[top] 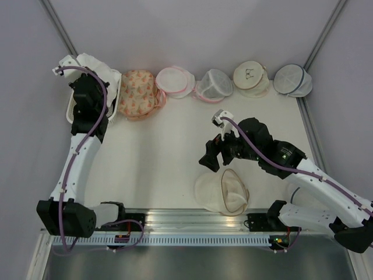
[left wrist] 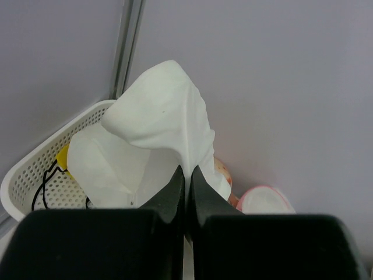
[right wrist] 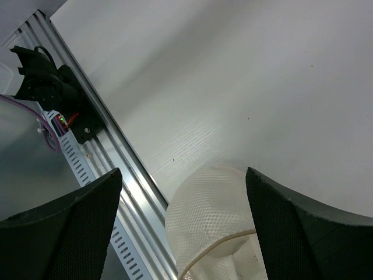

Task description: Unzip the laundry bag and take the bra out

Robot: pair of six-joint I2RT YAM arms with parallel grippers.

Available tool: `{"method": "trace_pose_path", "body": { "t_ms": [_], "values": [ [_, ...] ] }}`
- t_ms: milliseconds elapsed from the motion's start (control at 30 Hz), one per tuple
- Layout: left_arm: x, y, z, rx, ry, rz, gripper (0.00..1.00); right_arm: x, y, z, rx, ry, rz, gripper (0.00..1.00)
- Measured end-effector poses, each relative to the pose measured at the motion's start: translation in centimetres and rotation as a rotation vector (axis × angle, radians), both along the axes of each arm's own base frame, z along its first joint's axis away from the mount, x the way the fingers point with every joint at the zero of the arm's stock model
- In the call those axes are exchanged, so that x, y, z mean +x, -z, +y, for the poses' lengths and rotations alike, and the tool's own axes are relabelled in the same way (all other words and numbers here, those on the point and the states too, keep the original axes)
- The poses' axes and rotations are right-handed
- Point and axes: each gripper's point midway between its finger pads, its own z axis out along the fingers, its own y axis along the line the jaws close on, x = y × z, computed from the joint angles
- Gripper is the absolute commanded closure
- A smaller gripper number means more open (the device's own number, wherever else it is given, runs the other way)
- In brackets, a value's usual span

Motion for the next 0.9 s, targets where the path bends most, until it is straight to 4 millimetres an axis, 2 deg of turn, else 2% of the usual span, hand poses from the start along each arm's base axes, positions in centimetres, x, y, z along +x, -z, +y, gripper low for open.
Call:
{"method": "trace_pose_path", "body": {
  "t_ms": [133,333,567,633,700,900],
  "values": [
    [3.7,1.1,0.8,0.004,-0.004,0.029,0.98,-0.2,1.7,-0.2,-0.029,-0.001,0.026,0.08],
    [9.7,3.4,0.3,0.027,0.023,0.095,0.98,-0.2,3.2,-0.3,-0.061,-0.002,0.048,0.08],
    [15.2,5.8,1.2,0.078,-0.004,0.159,0.98,0.0,5.3,-0.1,-0.104,-0.001,0.079,0.07],
    [16.0,6.4,2.1,0.080,-0.020,0.170,0.98,0.0,6.0,-0.1,-0.119,-0.001,0.093,0.07],
    [16.1,7.3,3.8,0.077,-0.052,0.190,0.98,0.1,6.8,-0.1,-0.134,0.000,0.106,0.07],
    [14.4,9.8,11.2,0.058,-0.216,0.253,0.98,0.6,8.5,0.5,-0.170,-0.003,0.141,0.06]
  ]
}}
